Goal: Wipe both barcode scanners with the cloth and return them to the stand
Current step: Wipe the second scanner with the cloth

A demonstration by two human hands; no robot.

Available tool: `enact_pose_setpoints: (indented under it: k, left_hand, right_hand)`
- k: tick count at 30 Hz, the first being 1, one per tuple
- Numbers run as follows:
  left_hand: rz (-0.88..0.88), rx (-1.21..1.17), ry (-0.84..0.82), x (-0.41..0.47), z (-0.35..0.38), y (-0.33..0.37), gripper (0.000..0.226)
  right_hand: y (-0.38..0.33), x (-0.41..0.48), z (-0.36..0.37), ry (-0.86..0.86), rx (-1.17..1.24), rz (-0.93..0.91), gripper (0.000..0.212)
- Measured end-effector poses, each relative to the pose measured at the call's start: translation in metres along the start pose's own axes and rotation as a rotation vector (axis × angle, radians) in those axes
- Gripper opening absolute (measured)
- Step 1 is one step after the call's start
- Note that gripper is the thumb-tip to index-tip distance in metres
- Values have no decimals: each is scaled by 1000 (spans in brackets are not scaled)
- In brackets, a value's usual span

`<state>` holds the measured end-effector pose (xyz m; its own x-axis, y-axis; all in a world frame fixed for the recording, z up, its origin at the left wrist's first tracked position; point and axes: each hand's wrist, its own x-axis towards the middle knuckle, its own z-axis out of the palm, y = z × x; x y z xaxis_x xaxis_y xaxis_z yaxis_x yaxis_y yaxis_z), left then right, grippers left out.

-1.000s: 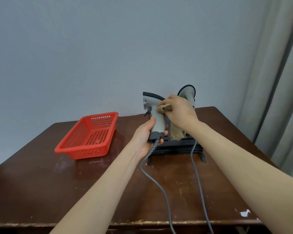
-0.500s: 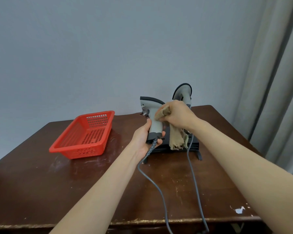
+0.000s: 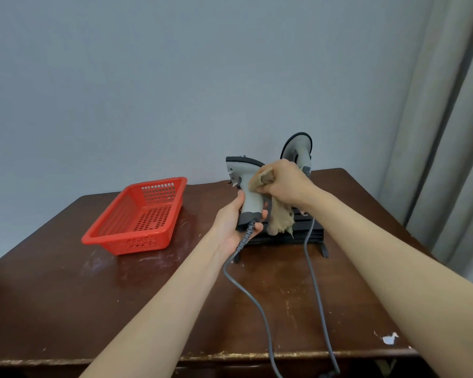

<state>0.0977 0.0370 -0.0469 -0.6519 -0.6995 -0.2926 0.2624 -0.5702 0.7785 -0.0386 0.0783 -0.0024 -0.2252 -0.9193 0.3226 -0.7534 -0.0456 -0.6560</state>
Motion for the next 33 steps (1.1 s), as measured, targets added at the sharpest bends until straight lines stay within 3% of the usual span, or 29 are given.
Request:
enact_pose_setpoints:
  k: [4,7,10,16,19,20,22,25,29,31,33]
  left_hand:
    - [44,72,35,1,-2,2,42]
    - [28,54,33,1,-1,0,41]
    - [-6,1,9,0,1,-1,44]
    - [39,62,47,1,-2,1,40]
    - [16,41,43,0,-1,-1,42]
    - [-3,18,30,-1,-1,-3,43]
    - [-20,-10,8,-1,-2,-4,45]
    - [-2,11,21,-1,-2,-2,41]
    - [46,97,76,-1,-1,0,38]
    - [66,143,86,-4,-2,0,39]
    - [65,128,86,-6,-4,2,42]
  right_hand:
    - [-4,-17,2,-280,81,-11,16]
    - [5,-6,2,-176,68,18,19]
    - [12,5,1,2,48,72,5]
    - [-2,-15,5,-298,46,4,18]
    - [8,-11,2,-205,159,28,13]
    - [12,-9,0,-119,164,41,25]
    - [17,-7,0,-12,116,76,28]
    - [8,-15,4,-130,167,45,15]
    - [-4,-27,-1,-322,194,-19,17]
    - [-1,-24,-5,-332,222,33,15]
    - [9,-17,-7,-259,3,111,19]
